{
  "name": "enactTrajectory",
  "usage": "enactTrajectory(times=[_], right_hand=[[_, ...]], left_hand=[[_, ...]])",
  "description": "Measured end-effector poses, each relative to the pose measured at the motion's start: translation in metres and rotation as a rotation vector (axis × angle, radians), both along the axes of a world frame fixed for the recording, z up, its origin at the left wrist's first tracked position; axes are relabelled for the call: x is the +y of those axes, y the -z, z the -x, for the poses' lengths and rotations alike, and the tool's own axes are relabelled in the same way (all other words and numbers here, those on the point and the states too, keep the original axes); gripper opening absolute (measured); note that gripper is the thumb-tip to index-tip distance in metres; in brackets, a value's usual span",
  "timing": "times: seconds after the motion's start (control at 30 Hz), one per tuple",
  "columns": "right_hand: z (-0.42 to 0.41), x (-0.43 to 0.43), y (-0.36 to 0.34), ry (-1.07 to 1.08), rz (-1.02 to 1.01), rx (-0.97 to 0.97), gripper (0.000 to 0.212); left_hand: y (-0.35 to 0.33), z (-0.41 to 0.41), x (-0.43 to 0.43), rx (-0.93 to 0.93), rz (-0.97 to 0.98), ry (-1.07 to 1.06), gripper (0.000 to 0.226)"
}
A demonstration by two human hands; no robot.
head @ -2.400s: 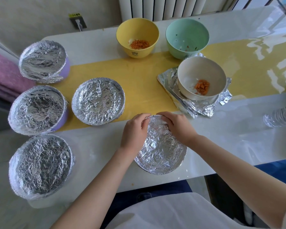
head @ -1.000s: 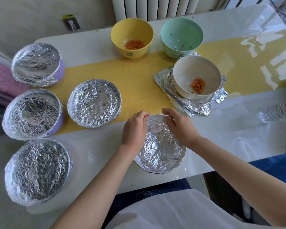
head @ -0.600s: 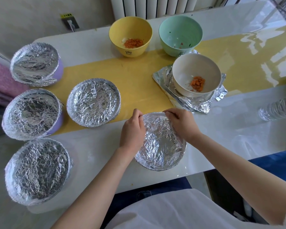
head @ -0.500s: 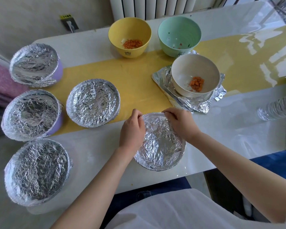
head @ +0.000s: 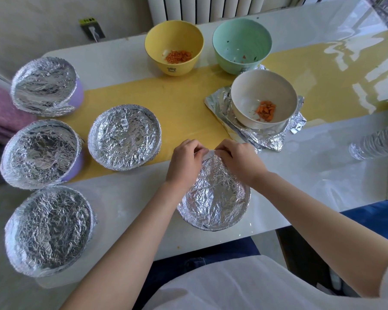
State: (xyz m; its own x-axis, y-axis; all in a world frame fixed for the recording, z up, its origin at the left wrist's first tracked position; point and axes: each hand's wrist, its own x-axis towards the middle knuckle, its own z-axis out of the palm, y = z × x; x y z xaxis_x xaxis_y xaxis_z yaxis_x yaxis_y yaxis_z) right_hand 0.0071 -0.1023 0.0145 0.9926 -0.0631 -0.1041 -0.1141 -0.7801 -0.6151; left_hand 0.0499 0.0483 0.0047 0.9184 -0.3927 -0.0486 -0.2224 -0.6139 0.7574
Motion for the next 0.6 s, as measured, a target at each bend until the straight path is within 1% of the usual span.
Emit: enactTrajectory(times=[0.13, 0.27, 0.37, 0.47, 0.53, 0.6], right_hand=[[-0.003, 0.001, -0.001, 0.007, -0.018, 0.023, 0.012], [-0.006, 0.001, -0.004, 0.029, -0.039, 0.079, 0.013], [-0.007, 0.001, -0.005, 0.047, -0.062, 0.096, 0.014], [-0.006, 0.001, -0.002, 0.052, -0.077, 0.082, 0.009], [-0.001, 0.002, 0.0, 0.029, -0.056, 0.011, 0.012], [0.003, 0.002, 0.002, -0.022, -0.024, -0.08, 0.014]], left_hand=[[-0.002, -0.003, -0.001, 0.086, 0.003, -0.048, 0.013], [-0.004, -0.009, -0.001, 0.286, 0.01, -0.073, 0.017], [-0.002, -0.012, 0.001, 0.383, 0.062, -0.106, 0.018], [-0.001, -0.012, 0.002, 0.419, 0.089, -0.115, 0.018], [0.0, -0.012, 0.003, 0.422, 0.103, -0.114, 0.017], [-0.001, -0.011, 0.004, 0.354, 0.116, -0.109, 0.012]])
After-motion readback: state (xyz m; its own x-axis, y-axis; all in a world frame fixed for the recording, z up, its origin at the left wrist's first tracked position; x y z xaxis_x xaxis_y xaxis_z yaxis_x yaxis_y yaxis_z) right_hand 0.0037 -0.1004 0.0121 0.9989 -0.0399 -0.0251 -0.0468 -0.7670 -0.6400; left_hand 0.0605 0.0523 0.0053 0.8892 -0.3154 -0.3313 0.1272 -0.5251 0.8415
